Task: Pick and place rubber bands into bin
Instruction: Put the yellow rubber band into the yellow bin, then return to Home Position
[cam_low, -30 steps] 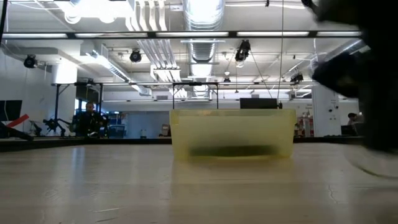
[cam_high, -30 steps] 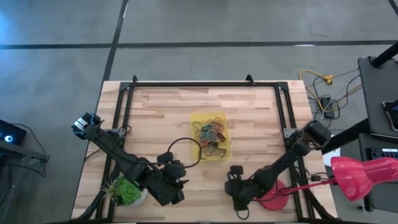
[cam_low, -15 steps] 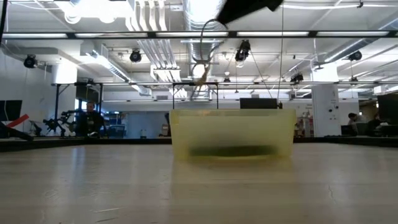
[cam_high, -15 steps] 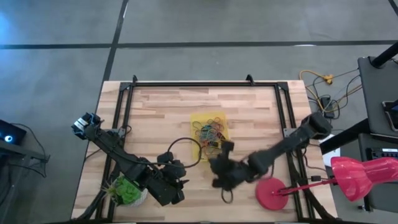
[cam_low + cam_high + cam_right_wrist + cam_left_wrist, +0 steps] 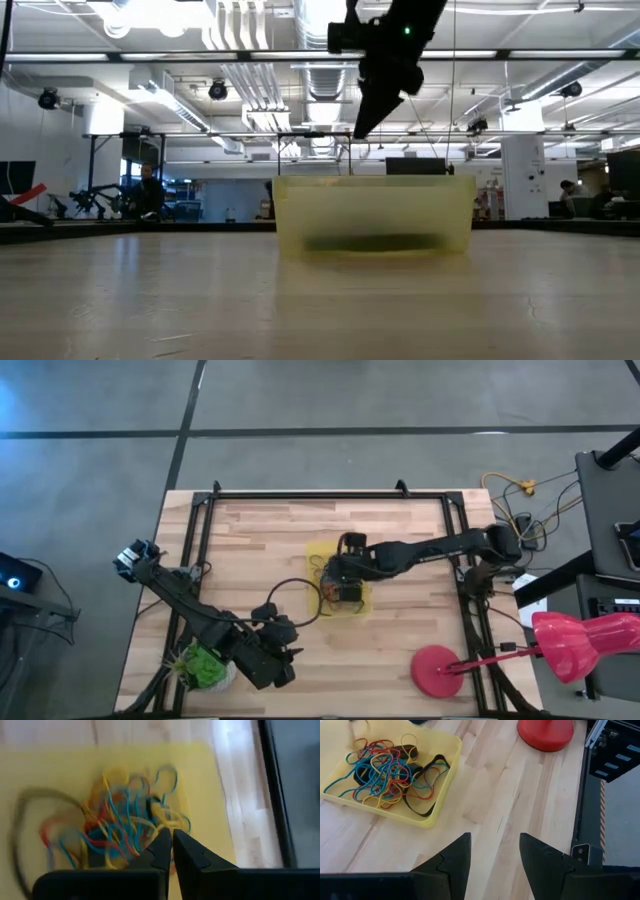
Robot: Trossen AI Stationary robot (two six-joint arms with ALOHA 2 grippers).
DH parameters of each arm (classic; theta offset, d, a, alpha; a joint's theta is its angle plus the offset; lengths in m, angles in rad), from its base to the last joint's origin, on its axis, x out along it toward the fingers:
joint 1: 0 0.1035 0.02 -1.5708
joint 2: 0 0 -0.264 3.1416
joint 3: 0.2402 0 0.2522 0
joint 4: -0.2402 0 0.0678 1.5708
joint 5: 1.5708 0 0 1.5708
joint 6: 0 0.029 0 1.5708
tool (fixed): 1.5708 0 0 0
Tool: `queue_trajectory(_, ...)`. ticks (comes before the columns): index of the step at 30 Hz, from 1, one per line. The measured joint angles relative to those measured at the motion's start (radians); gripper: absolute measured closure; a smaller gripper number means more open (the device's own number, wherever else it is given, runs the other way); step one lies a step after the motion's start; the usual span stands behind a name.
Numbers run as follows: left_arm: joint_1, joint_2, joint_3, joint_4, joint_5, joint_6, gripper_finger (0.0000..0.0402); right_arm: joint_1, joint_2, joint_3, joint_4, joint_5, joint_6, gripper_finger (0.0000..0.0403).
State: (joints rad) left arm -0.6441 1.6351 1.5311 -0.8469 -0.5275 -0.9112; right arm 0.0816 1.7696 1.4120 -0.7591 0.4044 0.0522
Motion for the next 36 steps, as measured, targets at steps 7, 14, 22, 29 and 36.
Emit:
queue_trajectory(7,0.003,-0.032,0.0,-0.011,-0.008,-0.025,0.0249,-0.028,0.029,0.005,0.011,0.011,-0.183,0.0329)
queue_trajectory(14,0.026,-0.106,0.0,-0.013,-0.074,-0.001,0.0249,-0.014,0.004,0.043,-0.062,0.009,-0.207,0.0223)
queue_trajectory(22,0.119,-0.219,0.0,0.034,-0.039,0.188,0.0249,-0.01,-0.154,0.012,-0.091,-0.326,-0.092,0.0203)
queue_trajectory(29,0.275,-0.268,0.0,0.145,0.056,0.442,0.0249,-0.064,-0.342,-0.148,-0.067,-0.333,0.002,0.0217)
queue_trajectory(36,0.451,-0.3,-0.046,0.211,0.21,0.575,0.025,-0.109,-0.522,-0.321,-0.013,-0.319,0.035,0.0229)
